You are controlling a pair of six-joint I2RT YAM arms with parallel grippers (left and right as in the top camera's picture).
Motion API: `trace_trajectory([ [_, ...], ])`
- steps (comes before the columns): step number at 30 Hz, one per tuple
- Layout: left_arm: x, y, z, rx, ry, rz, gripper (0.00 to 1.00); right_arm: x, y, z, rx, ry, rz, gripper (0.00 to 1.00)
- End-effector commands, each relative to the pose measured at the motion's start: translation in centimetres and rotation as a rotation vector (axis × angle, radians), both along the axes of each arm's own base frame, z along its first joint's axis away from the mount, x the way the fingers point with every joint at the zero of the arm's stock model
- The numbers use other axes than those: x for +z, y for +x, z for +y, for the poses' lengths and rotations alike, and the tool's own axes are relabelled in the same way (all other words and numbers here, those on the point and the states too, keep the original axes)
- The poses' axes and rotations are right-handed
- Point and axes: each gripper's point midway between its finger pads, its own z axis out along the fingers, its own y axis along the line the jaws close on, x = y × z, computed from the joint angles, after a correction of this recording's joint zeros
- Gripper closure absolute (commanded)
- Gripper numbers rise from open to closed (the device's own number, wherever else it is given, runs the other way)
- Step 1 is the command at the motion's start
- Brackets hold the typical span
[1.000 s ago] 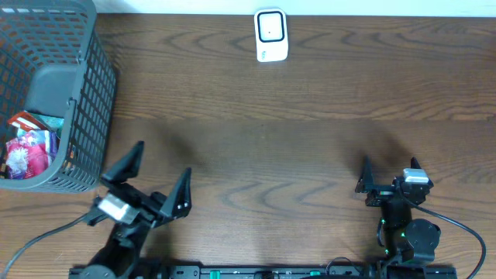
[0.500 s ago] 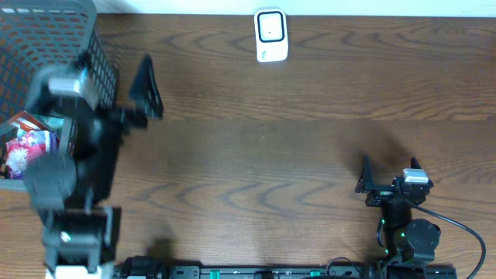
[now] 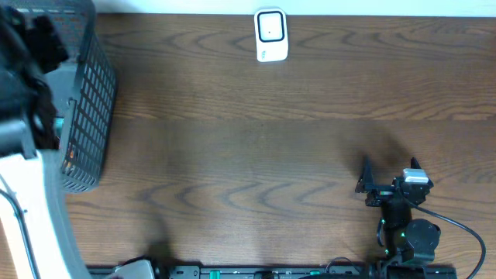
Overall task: Scan the item barcode
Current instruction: 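Raise the left gripper and reach down into the grey basket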
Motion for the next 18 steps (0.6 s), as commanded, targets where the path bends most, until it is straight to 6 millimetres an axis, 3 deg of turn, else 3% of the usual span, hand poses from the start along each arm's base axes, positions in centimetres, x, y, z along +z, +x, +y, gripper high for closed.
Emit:
trace_trajectory([
  [1,-3.2,0.1,2.2,0.017,-0.098,0.077,0.02,-0.1,0.0,0.2,0.008,-0.011,-0.001,0.01],
  [12,-8.1,-3.8,7.7,0.159,-0.151,0.26,0.02,-0.1,0.0,0.2,0.008,-0.011,-0.001,0.01],
  [15,-9.1,-4.3,7.8,0.164,-0.172,0.291,0.02,-0.1,0.0,0.2,0.008,-0.01,-0.001,0.01],
  [18,-10.2,-3.3,6.9,0.101,-0.224,0.292,0.02,-0.1,0.0,0.2,0.008,-0.011,-0.001,0.01],
])
